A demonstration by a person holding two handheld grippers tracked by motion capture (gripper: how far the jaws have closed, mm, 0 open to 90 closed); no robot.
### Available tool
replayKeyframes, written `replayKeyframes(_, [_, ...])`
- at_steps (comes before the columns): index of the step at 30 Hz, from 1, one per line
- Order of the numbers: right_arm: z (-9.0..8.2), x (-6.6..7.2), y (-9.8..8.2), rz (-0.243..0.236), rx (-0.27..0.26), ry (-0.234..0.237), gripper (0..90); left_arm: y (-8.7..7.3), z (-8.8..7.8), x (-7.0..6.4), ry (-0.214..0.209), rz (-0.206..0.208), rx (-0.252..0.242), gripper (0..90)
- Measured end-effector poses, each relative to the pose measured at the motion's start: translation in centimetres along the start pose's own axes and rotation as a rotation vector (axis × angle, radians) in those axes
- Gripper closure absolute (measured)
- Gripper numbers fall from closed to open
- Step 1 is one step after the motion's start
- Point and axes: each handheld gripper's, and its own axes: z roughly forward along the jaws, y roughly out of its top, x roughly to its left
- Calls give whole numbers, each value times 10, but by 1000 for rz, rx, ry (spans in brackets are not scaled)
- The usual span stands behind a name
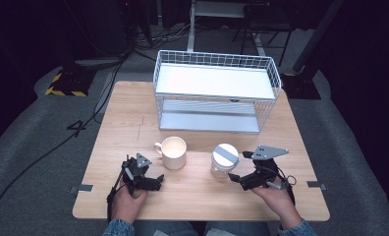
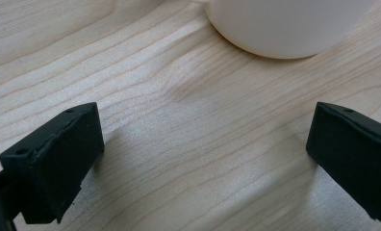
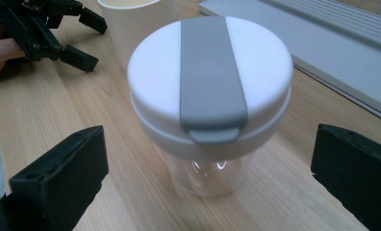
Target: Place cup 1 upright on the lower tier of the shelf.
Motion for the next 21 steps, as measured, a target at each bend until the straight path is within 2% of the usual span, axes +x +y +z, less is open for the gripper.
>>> replayKeyframes(7, [19, 3, 7, -10, 9, 15, 0, 0, 0, 0, 0, 0, 0, 0])
replayKeyframes(11, [29, 1, 9, -8, 19, 7, 0, 0, 0, 0, 0, 0, 0, 0])
replayKeyframes(21, [43, 0, 9, -1, 24, -3, 0, 0, 0, 0, 0, 0, 0, 0])
